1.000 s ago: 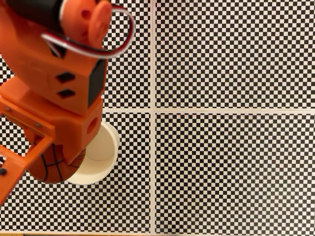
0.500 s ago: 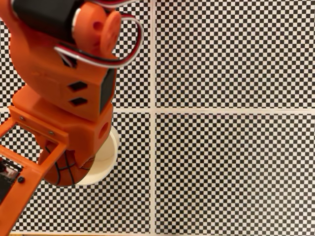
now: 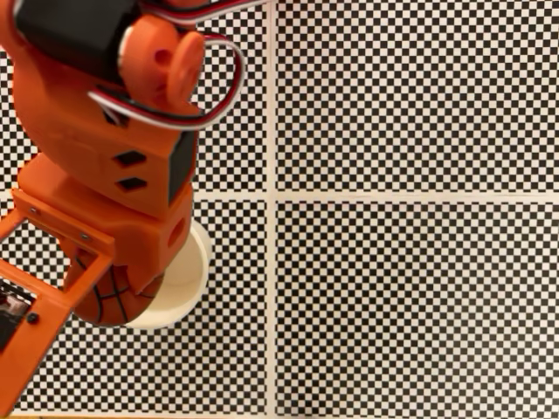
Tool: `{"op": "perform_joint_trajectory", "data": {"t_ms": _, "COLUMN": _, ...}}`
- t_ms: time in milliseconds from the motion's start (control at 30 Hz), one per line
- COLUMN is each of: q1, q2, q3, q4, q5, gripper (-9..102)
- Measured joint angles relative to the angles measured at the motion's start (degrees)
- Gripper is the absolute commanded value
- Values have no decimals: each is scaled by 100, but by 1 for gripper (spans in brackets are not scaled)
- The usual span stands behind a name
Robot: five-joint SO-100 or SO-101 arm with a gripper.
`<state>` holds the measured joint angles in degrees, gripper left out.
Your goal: Grasp basketball and place into cup.
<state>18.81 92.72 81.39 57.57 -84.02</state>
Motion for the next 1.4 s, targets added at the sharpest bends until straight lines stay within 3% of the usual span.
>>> {"op": "perform_joint_trajectory", "data": {"t_ms": 400, "q1": -132, "q2": -211, "q3": -97, "q4": 0, "q5": 9, "gripper": 34}}
{"op": "perform_joint_trajectory", "data": {"t_ms": 967, "q1": -483, "q2": -492, "q3": -378, "q4": -18, "q5": 176, "gripper": 44}}
{"op": "perform_joint_trajectory", "data": {"t_ms": 1233, "q1": -466, "q2": -527, "q3": -448, "q4": -26, "q5": 185, "gripper": 32}}
{"op": "perform_joint_trajectory", "data": {"t_ms": 1400, "q1": -457, "q2": -527, "q3": -448, "q4": -26, "q5": 246, "gripper": 7}}
